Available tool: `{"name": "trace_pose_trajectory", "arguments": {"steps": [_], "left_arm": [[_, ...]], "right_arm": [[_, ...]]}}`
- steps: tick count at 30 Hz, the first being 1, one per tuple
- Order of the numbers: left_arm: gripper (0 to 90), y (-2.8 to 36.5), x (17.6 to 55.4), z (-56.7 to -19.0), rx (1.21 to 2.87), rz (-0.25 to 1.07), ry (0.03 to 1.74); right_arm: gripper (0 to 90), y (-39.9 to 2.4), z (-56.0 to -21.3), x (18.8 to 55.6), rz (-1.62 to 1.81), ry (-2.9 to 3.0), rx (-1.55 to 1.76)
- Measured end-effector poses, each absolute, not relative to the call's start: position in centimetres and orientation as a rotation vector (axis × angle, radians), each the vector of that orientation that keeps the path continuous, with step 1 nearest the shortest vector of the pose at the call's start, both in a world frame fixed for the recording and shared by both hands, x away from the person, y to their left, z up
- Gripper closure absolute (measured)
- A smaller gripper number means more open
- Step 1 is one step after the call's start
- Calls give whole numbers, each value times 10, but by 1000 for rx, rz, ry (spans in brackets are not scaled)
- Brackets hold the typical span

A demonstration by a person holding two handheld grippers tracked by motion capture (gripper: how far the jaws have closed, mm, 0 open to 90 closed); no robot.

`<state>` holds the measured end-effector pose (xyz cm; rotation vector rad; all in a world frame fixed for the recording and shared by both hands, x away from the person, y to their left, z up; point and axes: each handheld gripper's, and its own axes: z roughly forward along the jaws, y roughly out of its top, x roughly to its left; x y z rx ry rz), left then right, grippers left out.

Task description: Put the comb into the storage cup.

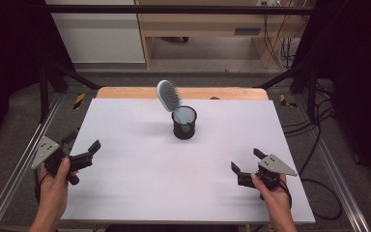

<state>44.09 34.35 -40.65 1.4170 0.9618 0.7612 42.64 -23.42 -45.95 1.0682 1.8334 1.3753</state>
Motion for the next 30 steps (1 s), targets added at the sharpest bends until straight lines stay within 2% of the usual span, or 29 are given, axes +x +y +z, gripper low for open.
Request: {"name": "trace_pose_trajectory", "arguments": {"steps": [14, 30], "left_arm": [[13, 345, 430, -415, 1384, 772, 939], [14, 332, 425, -428, 1456, 757, 895]], "right_arm": [[40, -233, -460, 425, 1379, 1841, 1049], [40, -233, -461, 424, 1384, 1851, 1044]]}}
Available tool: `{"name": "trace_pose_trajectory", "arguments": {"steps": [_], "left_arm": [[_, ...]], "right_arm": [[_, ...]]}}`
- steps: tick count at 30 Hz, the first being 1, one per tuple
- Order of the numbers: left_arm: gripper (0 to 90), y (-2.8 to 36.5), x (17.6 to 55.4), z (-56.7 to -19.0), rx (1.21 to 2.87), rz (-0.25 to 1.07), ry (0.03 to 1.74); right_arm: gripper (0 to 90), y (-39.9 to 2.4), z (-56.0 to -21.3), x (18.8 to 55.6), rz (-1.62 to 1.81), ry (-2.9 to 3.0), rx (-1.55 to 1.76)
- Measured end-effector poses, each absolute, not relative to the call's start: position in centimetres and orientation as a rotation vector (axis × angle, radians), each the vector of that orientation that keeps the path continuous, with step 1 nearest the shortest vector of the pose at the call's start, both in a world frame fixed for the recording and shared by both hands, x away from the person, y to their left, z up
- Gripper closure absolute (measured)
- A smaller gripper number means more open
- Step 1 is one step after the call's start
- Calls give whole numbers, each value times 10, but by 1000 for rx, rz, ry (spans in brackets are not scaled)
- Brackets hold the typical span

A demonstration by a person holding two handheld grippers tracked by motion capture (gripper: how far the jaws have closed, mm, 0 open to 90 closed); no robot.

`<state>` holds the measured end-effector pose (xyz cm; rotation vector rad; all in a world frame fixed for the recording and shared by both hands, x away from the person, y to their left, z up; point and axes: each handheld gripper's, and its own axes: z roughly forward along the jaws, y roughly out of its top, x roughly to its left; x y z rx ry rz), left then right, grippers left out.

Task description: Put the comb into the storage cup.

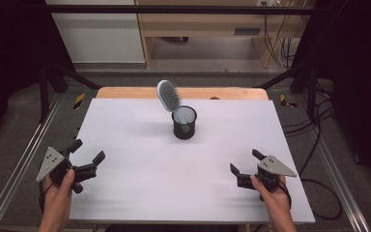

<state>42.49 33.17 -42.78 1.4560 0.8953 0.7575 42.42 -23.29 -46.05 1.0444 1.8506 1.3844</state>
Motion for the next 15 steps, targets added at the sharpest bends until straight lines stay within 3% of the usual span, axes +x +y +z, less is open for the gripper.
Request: {"name": "trace_pose_trajectory", "arguments": {"steps": [15], "left_arm": [[14, 317, 423, -440, 1489, 744, 866]], "right_arm": [[40, -231, -460, 424, 1384, 1850, 1032]]}}
